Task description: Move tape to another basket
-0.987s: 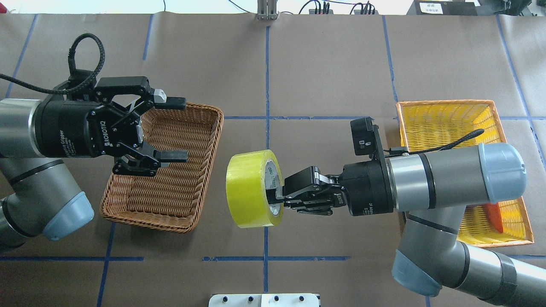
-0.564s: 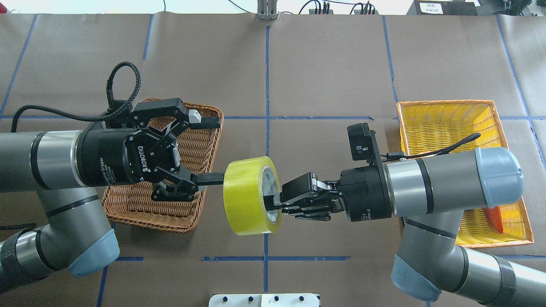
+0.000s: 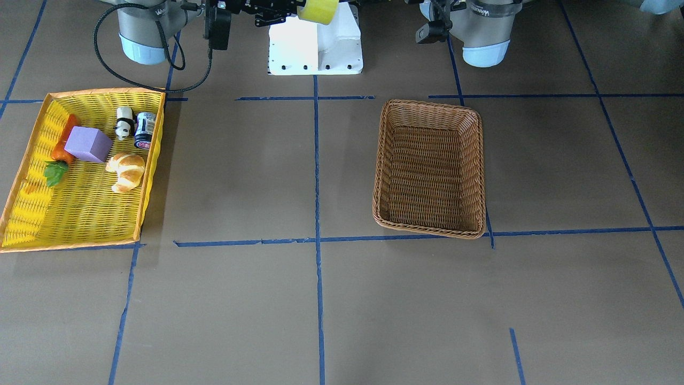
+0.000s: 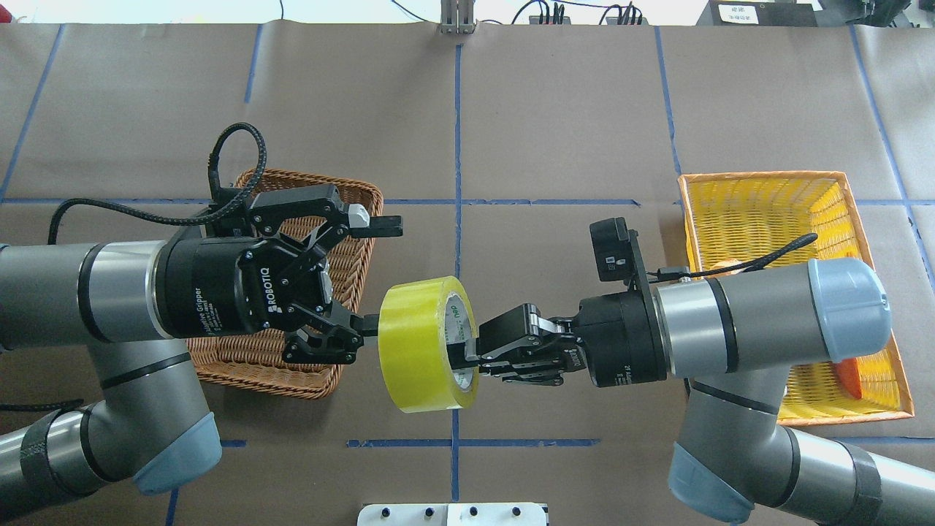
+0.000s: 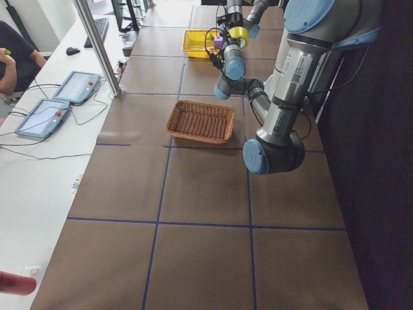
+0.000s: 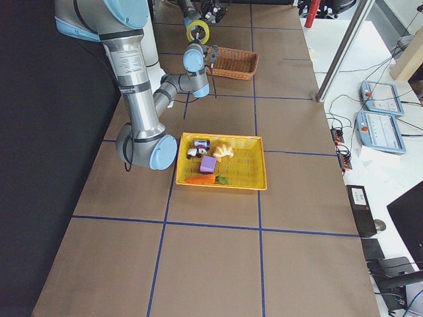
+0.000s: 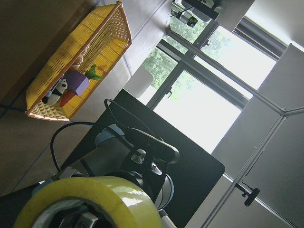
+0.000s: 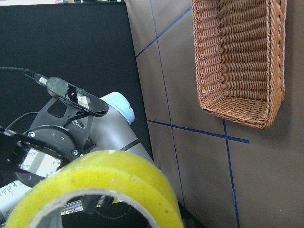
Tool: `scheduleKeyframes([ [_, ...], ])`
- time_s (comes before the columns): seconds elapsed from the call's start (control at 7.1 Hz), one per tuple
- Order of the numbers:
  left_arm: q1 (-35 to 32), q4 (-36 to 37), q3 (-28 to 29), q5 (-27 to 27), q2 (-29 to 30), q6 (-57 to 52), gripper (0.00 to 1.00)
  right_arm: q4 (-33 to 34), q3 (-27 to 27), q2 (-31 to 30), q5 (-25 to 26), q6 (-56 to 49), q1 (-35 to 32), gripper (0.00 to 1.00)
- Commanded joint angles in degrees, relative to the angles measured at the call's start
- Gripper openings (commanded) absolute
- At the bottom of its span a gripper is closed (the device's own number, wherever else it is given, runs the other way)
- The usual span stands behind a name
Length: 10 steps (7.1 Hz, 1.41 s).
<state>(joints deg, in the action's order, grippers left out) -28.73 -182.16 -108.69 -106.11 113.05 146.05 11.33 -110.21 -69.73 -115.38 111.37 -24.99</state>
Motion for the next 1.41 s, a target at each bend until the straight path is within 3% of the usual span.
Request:
scheduleKeyframes([
  [0.0, 1.3, 0.4, 0.1, 1.2, 0.9, -0.1, 1.0, -0.1, 0.0, 0.0, 0.2, -0.1, 0.9, 0.01],
  [0.56, 1.8, 0.2, 0.1, 1.2, 0.9, -0.3, 0.97, -0.1, -0.1, 0.0, 0.2, -0.2, 1.0, 0.03],
  [0.7, 1.8, 0.3, 0.1, 1.2, 0.9, -0.4, 0.88, -0.1, -0.1, 0.1, 0.2, -0.2, 1.0, 0.2],
  [0.85, 1.8, 0.2, 0.1, 1.3, 0.9, -0.4, 0.64, -0.1, -0.1, 0.1, 0.2, -0.2, 1.0, 0.74],
  [0.99, 1.8, 0.2, 0.1, 1.2, 0.8, -0.4, 0.24, -0.1, -0.2, 0.0, 0.2, -0.2, 0.9, 0.99],
  [1.13, 1.8, 0.1, 0.0, 1.3, 0.7, -0.6, 0.07, -0.1, -0.1, 0.0, 0.2, -0.2, 0.9, 1.0],
  [1.27, 1.8, 0.1, 0.0, 1.2, 0.8, -0.6, 0.04, -1.2, -0.1, -0.1, 0.3, -0.1, 1.0, 1.0],
])
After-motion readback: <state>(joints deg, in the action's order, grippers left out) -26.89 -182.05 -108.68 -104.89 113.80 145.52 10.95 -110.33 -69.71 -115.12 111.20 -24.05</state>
